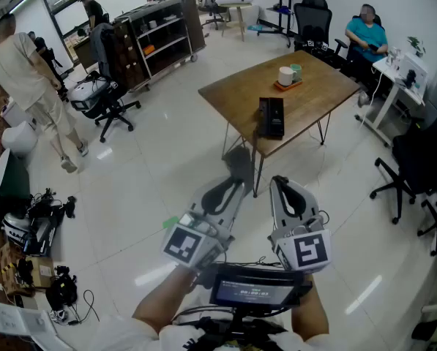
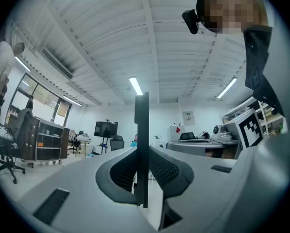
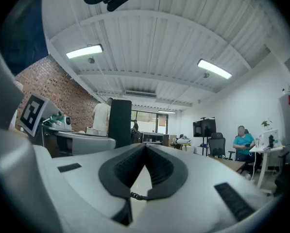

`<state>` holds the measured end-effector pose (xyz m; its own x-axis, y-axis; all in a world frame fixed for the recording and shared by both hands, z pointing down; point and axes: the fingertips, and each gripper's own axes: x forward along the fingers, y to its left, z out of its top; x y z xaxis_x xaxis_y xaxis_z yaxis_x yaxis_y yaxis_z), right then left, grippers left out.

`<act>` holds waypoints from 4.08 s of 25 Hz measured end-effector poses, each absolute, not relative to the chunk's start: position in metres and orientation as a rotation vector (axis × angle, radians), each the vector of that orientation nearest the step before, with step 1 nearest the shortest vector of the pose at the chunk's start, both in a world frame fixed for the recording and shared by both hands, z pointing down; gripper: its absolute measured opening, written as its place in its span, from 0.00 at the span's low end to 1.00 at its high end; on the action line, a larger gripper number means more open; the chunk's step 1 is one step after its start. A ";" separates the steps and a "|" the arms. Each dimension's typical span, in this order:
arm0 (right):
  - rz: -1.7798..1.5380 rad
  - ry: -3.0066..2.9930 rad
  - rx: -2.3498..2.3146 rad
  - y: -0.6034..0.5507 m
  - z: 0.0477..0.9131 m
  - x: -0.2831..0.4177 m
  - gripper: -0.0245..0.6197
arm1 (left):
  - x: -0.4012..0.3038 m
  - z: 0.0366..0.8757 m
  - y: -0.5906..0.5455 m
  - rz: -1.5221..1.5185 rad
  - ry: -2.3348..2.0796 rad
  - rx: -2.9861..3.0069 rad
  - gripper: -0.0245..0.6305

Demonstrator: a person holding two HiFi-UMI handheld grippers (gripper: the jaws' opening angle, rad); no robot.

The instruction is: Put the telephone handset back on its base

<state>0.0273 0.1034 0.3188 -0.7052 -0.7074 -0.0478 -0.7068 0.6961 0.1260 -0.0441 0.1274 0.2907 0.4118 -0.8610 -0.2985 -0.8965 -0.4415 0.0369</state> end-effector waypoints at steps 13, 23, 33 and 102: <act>-0.222 -2.870 1.217 0.079 0.319 0.038 0.04 | -0.040 0.294 0.098 0.408 1.583 -2.556 0.13; -0.205 -2.836 1.241 0.027 0.323 0.049 0.04 | -0.031 0.299 0.039 0.420 1.556 -2.591 0.13; -0.176 -2.805 1.267 -0.041 0.328 0.041 0.04 | -0.038 0.305 -0.032 0.416 1.539 -2.642 0.13; 0.021 -2.643 1.322 -0.284 0.396 -0.027 0.04 | -0.088 0.439 -0.305 0.283 1.411 -3.192 0.13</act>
<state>-0.0269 -0.2843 0.3959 -0.5859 -0.7919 0.1724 -0.7945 0.6032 0.0705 -0.0880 -0.3049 0.4393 0.6729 -0.7397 -0.0007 -0.6827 -0.6214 0.3843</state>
